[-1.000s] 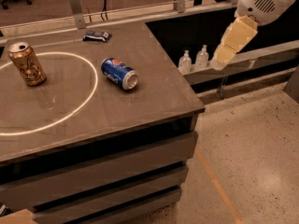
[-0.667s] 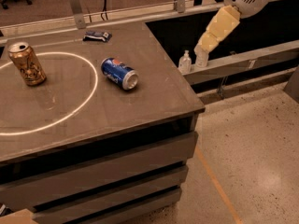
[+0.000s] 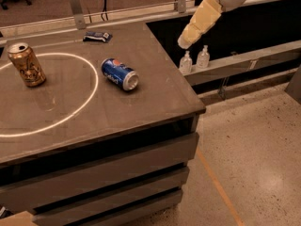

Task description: Place pepsi can upright

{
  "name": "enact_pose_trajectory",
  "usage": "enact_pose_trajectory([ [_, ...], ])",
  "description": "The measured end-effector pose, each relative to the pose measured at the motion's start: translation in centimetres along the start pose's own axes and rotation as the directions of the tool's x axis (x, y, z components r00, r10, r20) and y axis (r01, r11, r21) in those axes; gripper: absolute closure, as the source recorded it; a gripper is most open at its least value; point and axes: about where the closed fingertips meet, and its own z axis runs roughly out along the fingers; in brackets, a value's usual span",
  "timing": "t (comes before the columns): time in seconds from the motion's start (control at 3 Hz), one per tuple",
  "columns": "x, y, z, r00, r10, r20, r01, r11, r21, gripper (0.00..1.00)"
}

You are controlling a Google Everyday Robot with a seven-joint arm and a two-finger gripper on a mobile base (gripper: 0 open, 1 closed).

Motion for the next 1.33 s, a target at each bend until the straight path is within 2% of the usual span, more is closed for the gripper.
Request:
enact_pose_trajectory([
  [0.33, -0.7, 0.4, 0.1, 1.000, 0.017, 0.011, -0.017, 0.9998, -0.005, 0.00],
  [0.67, -2.9, 1.7, 1.0, 0.998, 0.055, 0.019, -0.054, 0.9978, -0.038, 0.00],
  [1.33, -7.5, 5.5, 3.8, 0.998, 0.068, 0.010, -0.066, 0.9928, -0.099, 0.00],
])
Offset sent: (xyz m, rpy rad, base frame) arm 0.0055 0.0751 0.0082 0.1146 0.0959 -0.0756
